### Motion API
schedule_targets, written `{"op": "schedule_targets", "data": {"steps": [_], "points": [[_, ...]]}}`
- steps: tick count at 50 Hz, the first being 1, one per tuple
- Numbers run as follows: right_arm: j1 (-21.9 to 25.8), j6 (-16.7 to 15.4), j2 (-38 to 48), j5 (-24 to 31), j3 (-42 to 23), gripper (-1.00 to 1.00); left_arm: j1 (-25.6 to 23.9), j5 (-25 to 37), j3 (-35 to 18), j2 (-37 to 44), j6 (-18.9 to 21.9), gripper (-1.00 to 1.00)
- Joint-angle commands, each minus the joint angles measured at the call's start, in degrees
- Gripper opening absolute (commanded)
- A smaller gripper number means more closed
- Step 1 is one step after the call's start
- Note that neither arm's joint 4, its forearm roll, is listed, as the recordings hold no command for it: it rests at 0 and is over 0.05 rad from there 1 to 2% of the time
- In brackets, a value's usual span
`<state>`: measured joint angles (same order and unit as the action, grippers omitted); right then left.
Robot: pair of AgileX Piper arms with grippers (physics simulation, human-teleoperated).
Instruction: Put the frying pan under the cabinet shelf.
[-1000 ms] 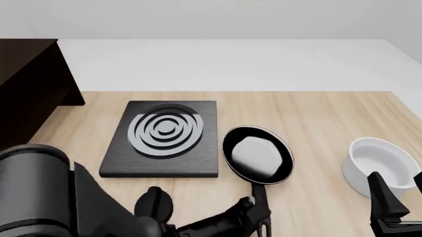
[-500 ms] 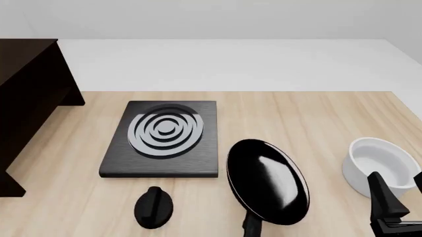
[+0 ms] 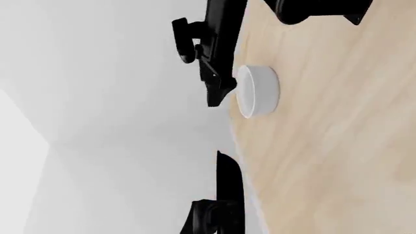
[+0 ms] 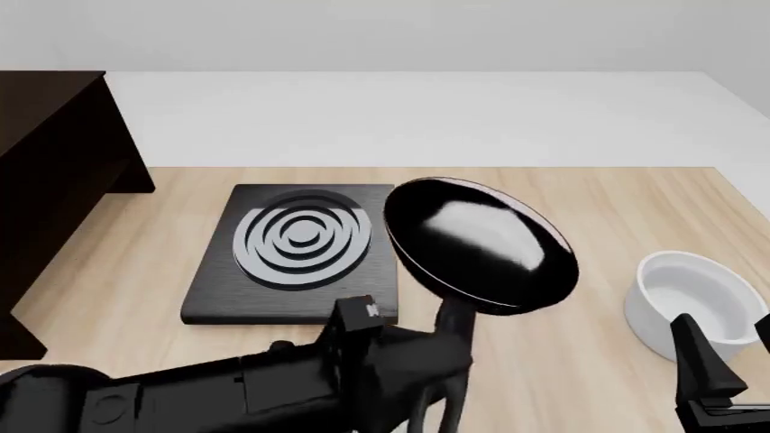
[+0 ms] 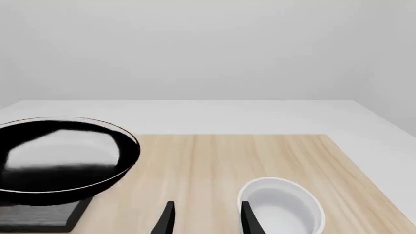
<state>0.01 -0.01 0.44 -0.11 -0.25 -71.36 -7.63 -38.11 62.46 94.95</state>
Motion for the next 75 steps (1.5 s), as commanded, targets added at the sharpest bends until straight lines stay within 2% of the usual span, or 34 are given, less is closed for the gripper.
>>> {"op": "schedule_targets", "data": {"steps": [1, 4, 6, 8, 11, 16, 20, 23, 25, 31, 39, 49, 52, 55, 61, 68, 75], "points": [[0.0, 0.0, 0.0, 0.0, 0.0, 1.0, 4.0, 12.5, -10.2, -4.7, -6.9, -1.0], [0.0, 0.0, 0.0, 0.0, 0.0, 1.0, 2.2, 19.1, -10.6, -7.8, -8.5, -1.0], [0.0, 0.0, 0.0, 0.0, 0.0, 1.0, 1.9, 20.6, -9.6, -8.8, -7.9, -1.0], [0.0, 0.0, 0.0, 0.0, 0.0, 1.0, 5.8, 20.9, -11.1, -5.9, -7.4, -1.0], [0.0, 0.0, 0.0, 0.0, 0.0, 1.0, 6.1, 22.9, -10.6, -7.4, -7.2, -1.0], [0.0, 0.0, 0.0, 0.0, 0.0, 1.0, 9.2, 19.8, -9.0, -8.6, -4.0, -1.0], [0.0, 0.0, 0.0, 0.0, 0.0, 1.0, 8.7, 15.7, -5.0, -11.7, -0.9, -1.0], [0.0, 0.0, 0.0, 0.0, 0.0, 1.0, 8.7, 15.8, -3.3, -13.7, 0.8, -1.0], [0.0, 0.0, 0.0, 0.0, 0.0, 1.0, 9.3, 13.9, -1.7, -14.2, 3.5, -1.0], [0.0, 0.0, 0.0, 0.0, 0.0, 1.0, 11.0, 13.5, -1.5, -17.7, 5.7, -1.0], [0.0, 0.0, 0.0, 0.0, 0.0, 1.0, 16.3, 12.9, -0.1, -21.5, 1.4, -1.0], [0.0, 0.0, 0.0, 0.0, 0.0, 1.0, 24.4, 5.7, 4.5, -26.3, -3.2, -1.0], [0.0, 0.0, 0.0, 0.0, 0.0, 1.0, 24.9, 1.7, 5.9, -27.4, -4.0, -1.0], [0.0, 0.0, 0.0, 0.0, 0.0, 1.0, 26.3, 0.6, 8.6, -28.8, -4.9, -1.0], [0.0, 0.0, 0.0, 0.0, 0.0, 1.0, 31.2, -2.7, 9.9, -30.5, -6.7, -1.0], [0.0, 0.0, 0.0, 0.0, 0.0, 1.0, 34.0, -6.1, 12.2, -32.4, -8.6, -1.0], [0.0, 0.0, 0.0, 0.0, 0.0, 1.0, 37.2, -10.3, 15.1, -33.7, -12.6, -1.0]]}}
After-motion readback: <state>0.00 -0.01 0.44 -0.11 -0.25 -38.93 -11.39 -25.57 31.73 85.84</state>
